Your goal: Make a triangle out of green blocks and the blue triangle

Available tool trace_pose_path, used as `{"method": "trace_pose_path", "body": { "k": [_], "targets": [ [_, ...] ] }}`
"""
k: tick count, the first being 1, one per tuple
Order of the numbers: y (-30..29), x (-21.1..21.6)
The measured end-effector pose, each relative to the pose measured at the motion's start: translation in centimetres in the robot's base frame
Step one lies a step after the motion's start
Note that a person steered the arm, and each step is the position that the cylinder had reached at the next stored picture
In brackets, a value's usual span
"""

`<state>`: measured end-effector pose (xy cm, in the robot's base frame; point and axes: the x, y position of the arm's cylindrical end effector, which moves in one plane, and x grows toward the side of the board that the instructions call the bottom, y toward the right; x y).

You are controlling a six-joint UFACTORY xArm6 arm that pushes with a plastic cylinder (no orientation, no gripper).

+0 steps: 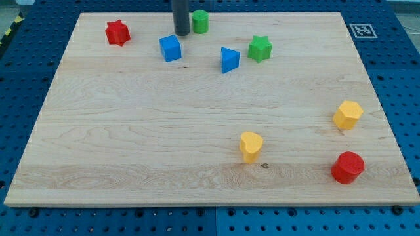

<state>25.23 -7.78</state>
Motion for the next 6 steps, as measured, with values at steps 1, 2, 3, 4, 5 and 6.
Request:
{"method": "trace_pose_path", "body": {
  "k": [1,2,3,4,5,6],
  "targets": [
    [-1.6,-1.9],
    [-1.0,-2.9],
    [1.7,-2.9],
    [4.1,-2.8],
    [6.3,-1.8],
    [8.2,-1.2]
  ]
}}
